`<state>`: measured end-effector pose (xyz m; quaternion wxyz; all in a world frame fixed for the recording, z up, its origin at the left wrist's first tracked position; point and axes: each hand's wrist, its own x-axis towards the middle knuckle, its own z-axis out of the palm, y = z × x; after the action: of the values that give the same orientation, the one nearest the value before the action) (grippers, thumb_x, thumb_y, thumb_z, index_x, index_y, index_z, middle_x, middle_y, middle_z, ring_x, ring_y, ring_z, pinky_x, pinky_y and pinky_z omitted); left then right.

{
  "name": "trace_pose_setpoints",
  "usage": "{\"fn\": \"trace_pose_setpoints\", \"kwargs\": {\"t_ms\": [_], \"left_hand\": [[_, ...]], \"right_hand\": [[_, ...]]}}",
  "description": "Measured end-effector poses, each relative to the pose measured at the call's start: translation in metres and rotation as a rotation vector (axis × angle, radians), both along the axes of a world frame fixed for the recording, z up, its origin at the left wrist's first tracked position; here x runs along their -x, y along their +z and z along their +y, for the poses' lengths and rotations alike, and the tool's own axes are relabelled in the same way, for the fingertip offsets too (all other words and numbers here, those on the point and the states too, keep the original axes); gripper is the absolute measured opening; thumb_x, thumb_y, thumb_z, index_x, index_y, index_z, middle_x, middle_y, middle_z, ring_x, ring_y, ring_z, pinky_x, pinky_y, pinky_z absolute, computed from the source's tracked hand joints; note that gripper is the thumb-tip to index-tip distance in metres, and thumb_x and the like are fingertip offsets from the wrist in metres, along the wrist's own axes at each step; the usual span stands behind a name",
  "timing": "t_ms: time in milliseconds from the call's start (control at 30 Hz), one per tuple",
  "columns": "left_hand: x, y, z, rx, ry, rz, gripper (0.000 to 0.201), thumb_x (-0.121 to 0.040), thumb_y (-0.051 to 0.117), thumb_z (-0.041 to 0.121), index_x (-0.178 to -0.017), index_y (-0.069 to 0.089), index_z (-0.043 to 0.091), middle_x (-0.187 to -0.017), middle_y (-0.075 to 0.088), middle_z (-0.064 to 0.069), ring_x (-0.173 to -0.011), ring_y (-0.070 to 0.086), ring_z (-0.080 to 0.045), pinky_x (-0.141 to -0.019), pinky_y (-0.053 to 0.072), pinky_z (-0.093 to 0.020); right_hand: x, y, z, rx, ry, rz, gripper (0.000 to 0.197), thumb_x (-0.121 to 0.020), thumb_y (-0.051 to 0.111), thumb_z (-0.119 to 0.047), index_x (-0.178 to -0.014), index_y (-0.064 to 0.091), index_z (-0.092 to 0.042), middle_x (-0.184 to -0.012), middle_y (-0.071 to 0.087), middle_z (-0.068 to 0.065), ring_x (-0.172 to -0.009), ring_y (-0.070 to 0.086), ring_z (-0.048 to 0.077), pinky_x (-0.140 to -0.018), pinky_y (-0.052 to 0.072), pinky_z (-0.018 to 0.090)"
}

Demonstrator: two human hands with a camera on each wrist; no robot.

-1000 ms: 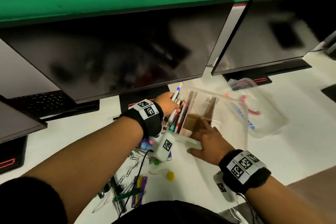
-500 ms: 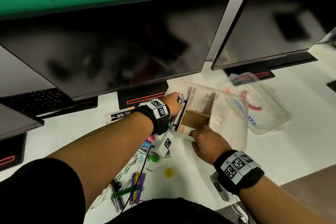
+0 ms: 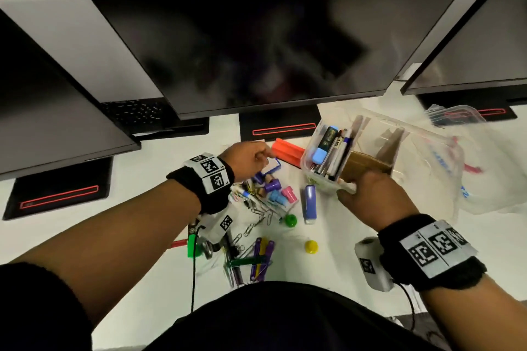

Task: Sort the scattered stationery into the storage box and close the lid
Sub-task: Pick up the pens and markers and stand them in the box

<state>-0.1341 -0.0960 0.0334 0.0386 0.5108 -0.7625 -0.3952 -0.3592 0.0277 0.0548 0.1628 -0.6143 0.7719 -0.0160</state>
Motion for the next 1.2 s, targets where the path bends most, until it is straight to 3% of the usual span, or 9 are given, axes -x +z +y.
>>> {"fn": "trace_pose_setpoints", "kwargs": {"t_ms": [100, 167, 267, 367, 467, 567, 767, 1000, 1200], "left_hand": [[-0.041, -0.014, 0.01, 0.054, -0.128, -0.24, 0.029, -0.091, 0.05, 0.011, -0.112, 0.066, 0.021, -0.114, 0.067, -0.002, -0.105, 0.062, -0.022, -0.089, 0.046, -0.026], [-0.062, -0.022, 0.019, 0.007, -0.173, -0.333, 0.03, -0.091, 0.047, 0.011, -0.114, 0.064, 0.02, -0.115, 0.067, -0.003, -0.108, 0.061, -0.022, -0.09, 0.044, -0.025], [-0.084, -0.027, 0.03, -0.028, -0.214, -0.391, 0.03, -0.093, 0.046, 0.014, -0.117, 0.063, 0.017, -0.121, 0.064, -0.005, -0.115, 0.057, -0.022, -0.095, 0.041, -0.026], [-0.102, -0.032, 0.038, -0.036, -0.191, -0.394, 0.035, -0.092, 0.046, 0.012, -0.122, 0.06, 0.019, -0.126, 0.061, -0.004, -0.119, 0.054, -0.022, -0.099, 0.04, -0.027], [-0.116, -0.039, 0.043, -0.023, -0.151, -0.432, 0.031, -0.091, 0.045, 0.011, -0.118, 0.061, 0.017, -0.122, 0.06, -0.006, -0.117, 0.054, -0.024, -0.096, 0.04, -0.027], [-0.125, -0.046, 0.047, -0.016, -0.123, -0.446, 0.032, -0.09, 0.046, 0.012, -0.119, 0.06, 0.018, -0.12, 0.06, -0.007, -0.116, 0.054, -0.025, -0.096, 0.041, -0.028], [-0.143, -0.053, 0.051, -0.004, -0.076, -0.462, 0.033, -0.09, 0.047, 0.015, -0.12, 0.06, 0.022, -0.119, 0.059, -0.006, -0.115, 0.054, -0.024, -0.096, 0.042, -0.03], [-0.154, -0.061, 0.045, -0.007, -0.141, -0.507, 0.031, -0.089, 0.045, 0.013, -0.108, 0.065, 0.025, -0.115, 0.057, -0.003, -0.111, 0.053, -0.021, -0.095, 0.044, -0.031], [-0.147, -0.065, 0.04, 0.134, -0.189, -0.467, 0.046, -0.091, 0.045, 0.009, -0.133, 0.048, 0.028, -0.132, 0.048, -0.004, -0.126, 0.042, -0.023, -0.103, 0.04, -0.034]], "right_hand": [[-0.03, 0.016, -0.013, 0.088, 0.047, 0.022, 0.031, -0.083, 0.058, -0.034, -0.109, 0.065, -0.02, -0.108, 0.067, 0.009, -0.101, 0.062, 0.03, -0.084, 0.052, 0.034], [-0.054, 0.016, -0.02, 0.044, 0.154, -0.022, 0.028, -0.085, 0.057, -0.033, -0.11, 0.063, -0.021, -0.11, 0.067, 0.006, -0.102, 0.062, 0.027, -0.088, 0.05, 0.034], [-0.086, 0.004, -0.024, -0.001, 0.393, 0.009, 0.024, -0.089, 0.049, -0.03, -0.106, 0.065, -0.025, -0.107, 0.069, 0.001, -0.1, 0.063, 0.024, -0.09, 0.046, 0.034], [-0.116, -0.014, -0.026, -0.02, 0.492, -0.032, 0.025, -0.09, 0.044, -0.021, -0.102, 0.066, -0.019, -0.105, 0.068, 0.006, -0.1, 0.062, 0.029, -0.085, 0.048, 0.034], [-0.14, -0.037, -0.034, -0.101, 0.491, -0.133, 0.029, -0.091, 0.044, -0.016, -0.111, 0.065, -0.018, -0.115, 0.066, 0.007, -0.108, 0.059, 0.026, -0.089, 0.045, 0.032], [-0.151, -0.065, -0.04, -0.23, 0.499, -0.112, 0.04, -0.09, 0.043, -0.006, -0.128, 0.053, -0.011, -0.132, 0.055, 0.01, -0.12, 0.053, 0.025, -0.099, 0.037, 0.028], [-0.152, -0.09, -0.043, -0.277, 0.41, -0.038, 0.037, -0.085, 0.04, 0.004, -0.119, 0.051, -0.004, -0.124, 0.053, 0.017, -0.113, 0.055, 0.03, -0.091, 0.045, 0.034], [-0.154, -0.089, -0.047, -0.172, 0.355, -0.071, 0.035, -0.083, 0.05, -0.006, -0.117, 0.056, -0.008, -0.114, 0.063, 0.016, -0.108, 0.057, 0.033, -0.087, 0.049, 0.037], [-0.184, -0.086, -0.05, -0.253, 0.318, -0.196, 0.027, -0.09, 0.047, -0.012, -0.114, 0.056, -0.004, -0.117, 0.06, 0.018, -0.109, 0.056, 0.032, -0.085, 0.044, 0.03]]}}
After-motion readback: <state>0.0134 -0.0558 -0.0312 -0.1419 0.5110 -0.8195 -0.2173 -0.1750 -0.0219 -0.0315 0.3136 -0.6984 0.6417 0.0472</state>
